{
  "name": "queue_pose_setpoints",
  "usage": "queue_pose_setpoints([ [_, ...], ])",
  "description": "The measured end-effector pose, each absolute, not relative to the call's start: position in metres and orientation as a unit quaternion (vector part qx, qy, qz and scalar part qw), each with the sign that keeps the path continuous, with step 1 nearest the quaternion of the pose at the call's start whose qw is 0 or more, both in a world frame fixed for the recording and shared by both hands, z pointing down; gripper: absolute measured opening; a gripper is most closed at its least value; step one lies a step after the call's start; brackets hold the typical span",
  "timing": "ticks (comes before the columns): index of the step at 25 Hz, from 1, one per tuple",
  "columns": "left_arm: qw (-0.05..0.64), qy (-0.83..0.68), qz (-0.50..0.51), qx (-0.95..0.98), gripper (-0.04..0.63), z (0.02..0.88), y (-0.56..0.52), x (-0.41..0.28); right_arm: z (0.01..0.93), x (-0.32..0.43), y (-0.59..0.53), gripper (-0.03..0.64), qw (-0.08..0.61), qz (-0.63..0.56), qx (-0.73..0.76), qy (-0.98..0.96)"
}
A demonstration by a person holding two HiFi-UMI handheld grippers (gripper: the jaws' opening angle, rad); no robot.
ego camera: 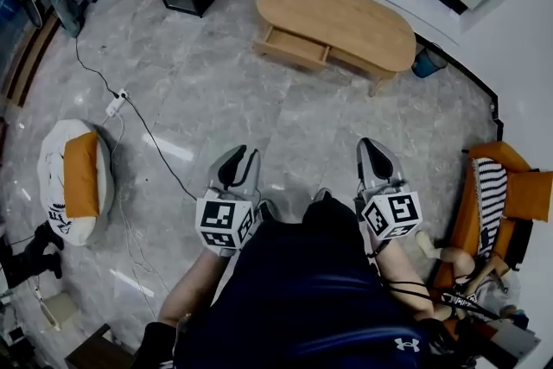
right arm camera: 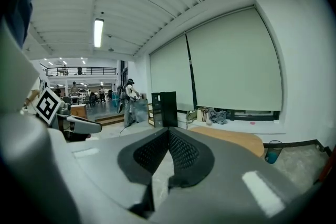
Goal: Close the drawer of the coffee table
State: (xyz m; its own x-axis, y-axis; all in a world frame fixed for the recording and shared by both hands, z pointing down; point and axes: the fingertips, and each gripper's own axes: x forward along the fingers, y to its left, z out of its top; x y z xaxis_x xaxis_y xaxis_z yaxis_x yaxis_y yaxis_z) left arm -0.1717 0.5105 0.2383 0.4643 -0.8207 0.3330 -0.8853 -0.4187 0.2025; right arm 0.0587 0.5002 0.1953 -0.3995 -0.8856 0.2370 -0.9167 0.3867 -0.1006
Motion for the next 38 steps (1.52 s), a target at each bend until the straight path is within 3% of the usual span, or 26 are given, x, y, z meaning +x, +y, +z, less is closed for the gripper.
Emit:
queue_pose_setpoints([
  [7,0.205,-0.507,0.099,0.832,0.105,0.260,0.483,-0.165,0.217,0.061,0.475,0.002,0.087,0.131,0.536,-0.830],
  [24,0.179,-0.575,0.120,0.789,0.106,0.240,0.349,-0.104,0.224,0.114,0.300,0.002,0.046,0.160,0.462,-0.871],
  [38,0.195,-0.594,0.121,0.771,0.106,0.250,0.296,-0.080,0.247,0.141,0.240,0.002,0.045,0.192,0.451,-0.871],
])
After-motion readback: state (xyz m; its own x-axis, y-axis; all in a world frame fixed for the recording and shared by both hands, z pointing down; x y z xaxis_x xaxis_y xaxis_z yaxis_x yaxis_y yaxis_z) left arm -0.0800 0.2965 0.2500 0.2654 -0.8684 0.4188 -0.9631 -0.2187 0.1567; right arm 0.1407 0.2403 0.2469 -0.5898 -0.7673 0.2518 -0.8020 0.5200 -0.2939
